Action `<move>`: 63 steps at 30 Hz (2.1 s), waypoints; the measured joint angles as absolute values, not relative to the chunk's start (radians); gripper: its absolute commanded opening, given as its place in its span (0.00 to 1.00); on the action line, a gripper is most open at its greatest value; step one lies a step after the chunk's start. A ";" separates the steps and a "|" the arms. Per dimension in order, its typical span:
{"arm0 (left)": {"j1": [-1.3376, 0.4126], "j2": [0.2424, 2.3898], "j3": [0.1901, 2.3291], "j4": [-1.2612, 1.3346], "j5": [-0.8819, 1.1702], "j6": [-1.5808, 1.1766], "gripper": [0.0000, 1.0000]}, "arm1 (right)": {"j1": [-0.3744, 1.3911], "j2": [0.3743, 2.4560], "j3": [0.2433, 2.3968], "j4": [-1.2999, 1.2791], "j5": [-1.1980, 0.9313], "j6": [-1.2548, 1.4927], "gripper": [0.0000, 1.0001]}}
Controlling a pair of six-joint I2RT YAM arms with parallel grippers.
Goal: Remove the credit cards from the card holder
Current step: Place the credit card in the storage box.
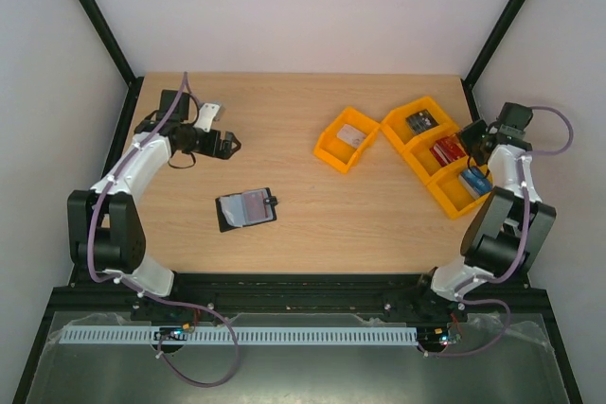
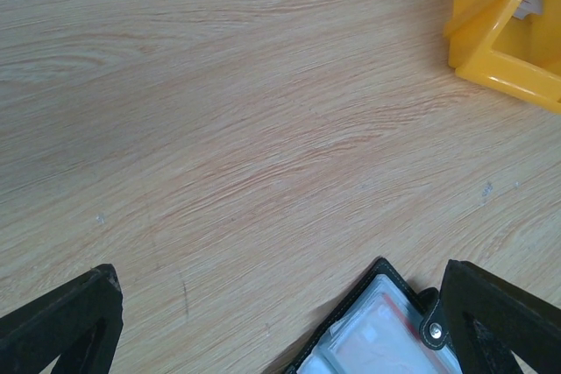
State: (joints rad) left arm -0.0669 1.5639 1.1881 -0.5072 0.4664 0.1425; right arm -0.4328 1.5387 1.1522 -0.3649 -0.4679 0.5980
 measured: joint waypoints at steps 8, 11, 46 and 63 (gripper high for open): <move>-0.062 1.589 1.190 -0.511 0.467 0.143 0.99 | -0.410 1.665 1.157 -0.342 -0.467 0.641 0.02; -0.062 1.598 1.190 -0.513 0.466 0.143 0.99 | -0.406 1.673 1.167 -0.327 -0.470 0.649 0.02; -0.044 1.603 1.190 -0.518 0.472 0.150 0.99 | -0.406 1.829 1.361 -0.325 -0.296 0.662 0.58; 0.025 1.598 1.200 -0.621 0.468 0.228 0.99 | -0.121 1.766 1.547 -0.463 -0.101 0.542 0.61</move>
